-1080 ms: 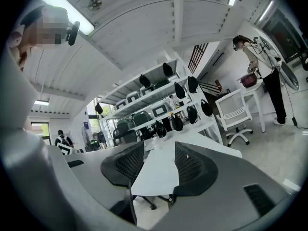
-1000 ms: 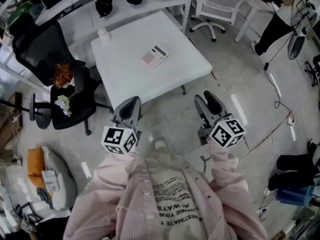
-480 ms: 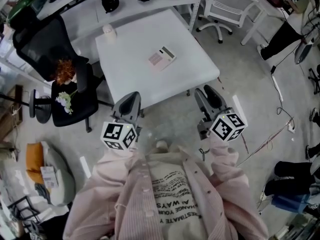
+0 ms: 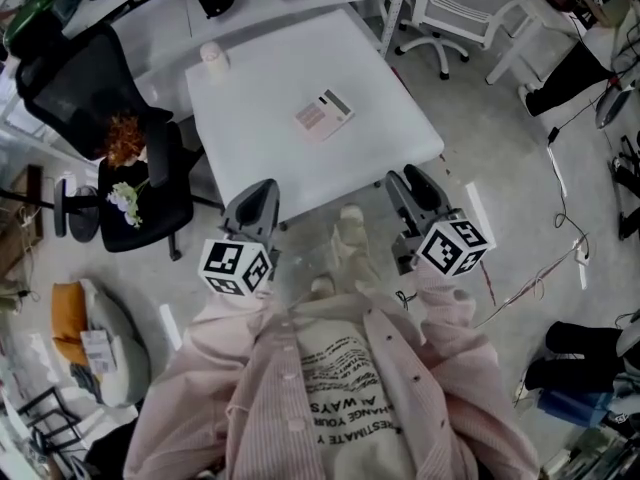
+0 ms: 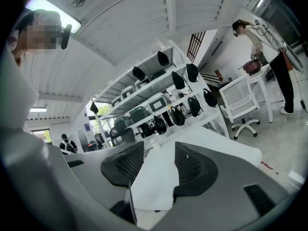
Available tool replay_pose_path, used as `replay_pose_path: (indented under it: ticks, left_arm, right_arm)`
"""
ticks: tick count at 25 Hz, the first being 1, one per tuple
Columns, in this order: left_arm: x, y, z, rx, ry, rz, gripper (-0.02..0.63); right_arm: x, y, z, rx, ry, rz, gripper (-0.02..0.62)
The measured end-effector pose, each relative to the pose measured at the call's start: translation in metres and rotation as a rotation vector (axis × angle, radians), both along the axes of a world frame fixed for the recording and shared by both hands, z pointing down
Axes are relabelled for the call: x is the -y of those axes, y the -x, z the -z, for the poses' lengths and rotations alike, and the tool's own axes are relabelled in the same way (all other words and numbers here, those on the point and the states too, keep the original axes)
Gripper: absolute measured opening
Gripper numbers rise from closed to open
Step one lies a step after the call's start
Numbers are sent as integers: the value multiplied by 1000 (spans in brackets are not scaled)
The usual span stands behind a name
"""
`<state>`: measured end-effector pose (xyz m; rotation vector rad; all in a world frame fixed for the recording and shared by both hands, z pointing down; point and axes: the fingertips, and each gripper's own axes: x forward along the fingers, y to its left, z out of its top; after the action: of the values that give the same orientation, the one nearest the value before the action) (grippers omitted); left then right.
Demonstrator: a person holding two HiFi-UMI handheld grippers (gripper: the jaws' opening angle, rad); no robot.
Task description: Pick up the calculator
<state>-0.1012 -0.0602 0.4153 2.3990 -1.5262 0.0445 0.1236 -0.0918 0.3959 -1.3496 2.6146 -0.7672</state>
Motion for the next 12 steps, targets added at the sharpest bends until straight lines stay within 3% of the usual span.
replay_pose_path:
  ticks: [9,12]
  left_arm:
    - [61,5,-22,-19,59,41,2]
    - [84,-3,-30,-17,78,20,2]
  right_arm:
    - [75,11,-23,1,52,43,172]
    - [104,14,-34,-6,83,69,172]
